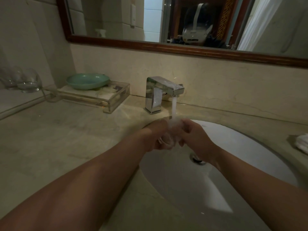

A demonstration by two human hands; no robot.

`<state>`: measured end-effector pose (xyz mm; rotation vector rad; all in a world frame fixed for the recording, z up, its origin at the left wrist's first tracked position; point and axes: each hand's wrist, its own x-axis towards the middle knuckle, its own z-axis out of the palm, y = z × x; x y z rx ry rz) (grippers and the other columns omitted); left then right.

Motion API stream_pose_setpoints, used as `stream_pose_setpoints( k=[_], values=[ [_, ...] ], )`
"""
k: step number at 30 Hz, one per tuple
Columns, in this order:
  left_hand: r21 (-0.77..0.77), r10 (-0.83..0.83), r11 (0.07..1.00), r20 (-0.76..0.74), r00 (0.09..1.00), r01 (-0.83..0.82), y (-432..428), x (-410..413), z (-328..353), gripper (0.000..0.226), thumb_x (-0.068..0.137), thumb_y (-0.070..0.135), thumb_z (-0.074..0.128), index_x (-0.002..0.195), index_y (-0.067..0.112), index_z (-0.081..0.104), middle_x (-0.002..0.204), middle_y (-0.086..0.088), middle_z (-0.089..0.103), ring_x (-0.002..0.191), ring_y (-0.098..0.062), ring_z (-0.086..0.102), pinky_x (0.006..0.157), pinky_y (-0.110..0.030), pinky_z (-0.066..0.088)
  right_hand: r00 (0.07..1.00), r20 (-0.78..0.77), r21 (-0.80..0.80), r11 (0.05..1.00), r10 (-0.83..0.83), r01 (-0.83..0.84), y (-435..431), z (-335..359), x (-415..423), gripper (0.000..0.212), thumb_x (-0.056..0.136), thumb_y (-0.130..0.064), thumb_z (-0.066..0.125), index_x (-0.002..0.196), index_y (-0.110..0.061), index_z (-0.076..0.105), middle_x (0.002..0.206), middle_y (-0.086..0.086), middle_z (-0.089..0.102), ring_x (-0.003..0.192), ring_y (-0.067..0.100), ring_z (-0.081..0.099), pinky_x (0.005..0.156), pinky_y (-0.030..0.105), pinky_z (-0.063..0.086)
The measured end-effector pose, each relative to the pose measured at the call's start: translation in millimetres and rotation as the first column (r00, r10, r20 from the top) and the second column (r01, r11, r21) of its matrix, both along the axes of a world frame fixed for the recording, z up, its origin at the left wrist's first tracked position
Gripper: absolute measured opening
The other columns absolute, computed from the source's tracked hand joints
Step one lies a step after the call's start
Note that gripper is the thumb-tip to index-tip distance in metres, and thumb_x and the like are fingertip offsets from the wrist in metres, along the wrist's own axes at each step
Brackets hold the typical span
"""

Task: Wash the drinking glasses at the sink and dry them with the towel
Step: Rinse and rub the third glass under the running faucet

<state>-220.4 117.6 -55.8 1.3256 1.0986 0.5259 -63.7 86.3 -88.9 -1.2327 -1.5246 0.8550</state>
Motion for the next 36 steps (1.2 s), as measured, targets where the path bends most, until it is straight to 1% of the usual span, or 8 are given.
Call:
stream_pose_setpoints(
  k=[4,11,15,20,23,25,31,36],
  values=[
    [-0.074,0.156,0.986,0.068,0.985,-0.151,2,-1,-9,0.035,0.107,0.039,0.047,0.116,0.013,0.068,0.109,-0.022,0.071,0.083,-0.031,0.069,0.061,-0.038,0.062,0.977,-0.166,-0.073,0.99,-0.13,0.119,2,-1,5,0.035,0.106,-0.017,0.046,0.089,0.004,0.067,0.068,0.016,0.061,0.06,0.03,0.051,0.05,0.033,0.043],
    [-0.006,0.109,0.994,0.018,0.994,-0.109,0,-2,-8,0.041,0.102,0.045,0.055,0.109,0.01,0.073,0.081,-0.01,0.07,0.07,-0.022,0.065,0.06,-0.03,0.058,0.999,-0.035,-0.039,0.999,0.017,-0.019,-1,0,0,0.023,0.096,-0.029,0.069,0.114,-0.016,0.07,0.088,0.002,0.074,0.066,0.015,0.065,0.06,0.03,0.052],
    [-0.05,0.118,0.992,0.113,0.987,-0.113,-2,-2,-6,0.046,0.107,0.051,0.045,0.12,0.014,0.068,0.091,-0.011,0.07,0.076,-0.023,0.065,0.061,-0.033,0.06,0.982,-0.132,-0.036,0.991,-0.133,0.129,4,-2,3,0.026,0.105,-0.021,0.049,0.103,-0.01,0.072,0.083,0.013,0.072,0.068,0.031,0.063,0.057,0.036,0.051],
    [-0.151,0.151,0.981,0.2,0.968,-0.122,-2,-3,-3,0.057,0.108,0.054,0.04,0.131,0.008,0.063,0.096,-0.019,0.071,0.071,-0.028,0.074,0.095,-0.046,0.057,0.999,0.036,-0.052,0.998,-0.015,0.017,2,0,1,0.025,0.101,-0.038,0.058,0.113,-0.018,0.068,0.102,0.01,0.073,0.089,0.026,0.072,0.074,0.042,0.059],
    [-0.202,0.167,0.971,0.199,0.966,-0.127,1,-1,-3,0.056,0.108,0.05,0.039,0.127,0.002,0.062,0.104,-0.025,0.075,0.082,-0.034,0.078,0.072,-0.04,0.063,0.998,0.016,0.005,0.998,-0.064,0.064,3,-2,-3,0.024,0.103,-0.033,0.055,0.109,-0.016,0.071,0.092,0.009,0.075,0.082,0.028,0.074,0.068,0.043,0.062],
    [-0.188,0.143,0.976,0.184,0.973,-0.108,-2,-1,0,0.044,0.11,0.041,0.039,0.116,0.006,0.064,0.085,-0.016,0.078,0.069,-0.027,0.077,0.059,-0.036,0.064,0.986,-0.113,-0.033,0.992,-0.123,0.12,3,-1,0,0.033,0.107,-0.031,0.045,0.108,-0.011,0.071,0.09,0.01,0.075,0.079,0.026,0.073,0.064,0.035,0.058],
    [-0.193,0.148,0.975,0.191,0.97,-0.111,2,-1,-4,0.048,0.106,0.045,0.043,0.133,0.01,0.062,0.114,-0.02,0.075,0.089,-0.03,0.078,0.067,-0.036,0.061,0.989,-0.139,-0.054,0.998,-0.045,0.037,3,-4,4,0.029,0.101,-0.035,0.058,0.112,-0.012,0.071,0.096,0.009,0.074,0.084,0.026,0.073,0.071,0.038,0.06],
    [-0.196,0.134,0.976,0.208,0.969,-0.093,5,2,-5,0.059,0.105,0.061,0.036,0.133,0.014,0.059,0.107,-0.018,0.07,0.06,-0.014,0.061,0.056,-0.026,0.056,0.975,-0.217,-0.083,0.996,-0.043,0.025,4,-4,0,0.035,0.096,-0.041,0.065,0.12,-0.016,0.066,0.111,0.008,0.072,0.1,0.027,0.072,0.08,0.044,0.061]
  ],
)
